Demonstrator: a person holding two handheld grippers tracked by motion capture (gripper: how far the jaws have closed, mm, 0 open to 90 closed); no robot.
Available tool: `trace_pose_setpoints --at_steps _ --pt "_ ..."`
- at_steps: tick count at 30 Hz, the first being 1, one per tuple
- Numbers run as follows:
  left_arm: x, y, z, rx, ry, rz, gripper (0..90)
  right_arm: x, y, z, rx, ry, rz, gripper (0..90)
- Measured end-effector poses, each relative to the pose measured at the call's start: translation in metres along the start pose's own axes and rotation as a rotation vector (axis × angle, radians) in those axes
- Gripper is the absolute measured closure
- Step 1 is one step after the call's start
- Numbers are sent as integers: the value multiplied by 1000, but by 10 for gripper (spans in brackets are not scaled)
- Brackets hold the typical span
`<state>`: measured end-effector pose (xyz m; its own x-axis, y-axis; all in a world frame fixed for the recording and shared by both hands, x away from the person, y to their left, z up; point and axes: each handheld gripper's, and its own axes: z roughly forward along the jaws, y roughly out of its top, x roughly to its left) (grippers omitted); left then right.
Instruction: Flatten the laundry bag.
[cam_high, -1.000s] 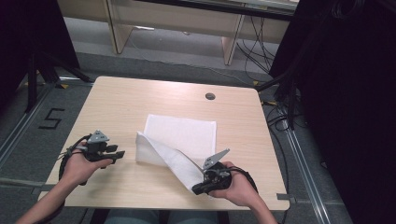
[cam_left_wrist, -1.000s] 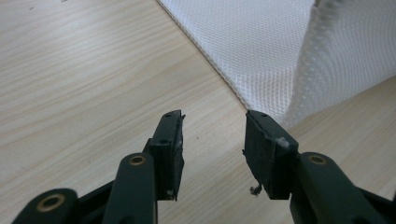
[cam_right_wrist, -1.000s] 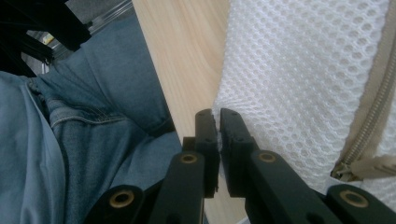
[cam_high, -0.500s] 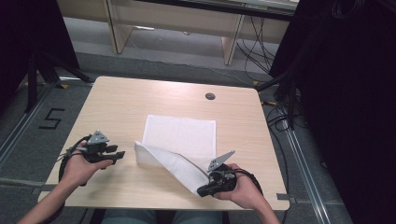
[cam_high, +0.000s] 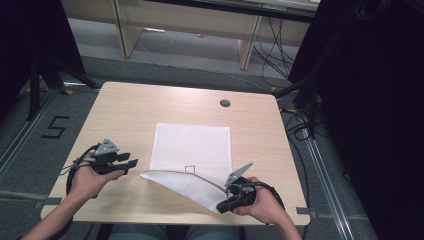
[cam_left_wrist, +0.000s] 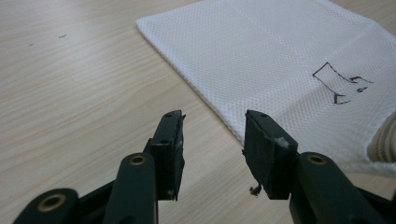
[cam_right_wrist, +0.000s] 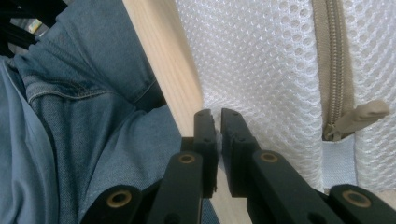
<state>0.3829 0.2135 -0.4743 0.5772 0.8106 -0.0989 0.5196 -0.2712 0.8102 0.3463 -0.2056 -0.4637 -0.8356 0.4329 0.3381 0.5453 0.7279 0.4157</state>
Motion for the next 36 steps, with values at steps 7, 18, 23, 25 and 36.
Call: trace_pose_setpoints --at_steps 7,18,23,25,36 --pt "-9 5 -5 -30 -39 -8 553 -2 -3 -1 34 15 4 851" --pt "-34 4 8 -13 -133 29 534 -7 -6 -3 57 25 72 845" --pt "-43 4 14 9 -144 66 532 -10 -2 2 21 -39 26 846" --pt "-45 3 16 15 -143 70 532 -9 0 4 19 -32 17 845" --pt "-41 -1 21 78 -139 116 525 -12 12 13 -6 -49 55 834"
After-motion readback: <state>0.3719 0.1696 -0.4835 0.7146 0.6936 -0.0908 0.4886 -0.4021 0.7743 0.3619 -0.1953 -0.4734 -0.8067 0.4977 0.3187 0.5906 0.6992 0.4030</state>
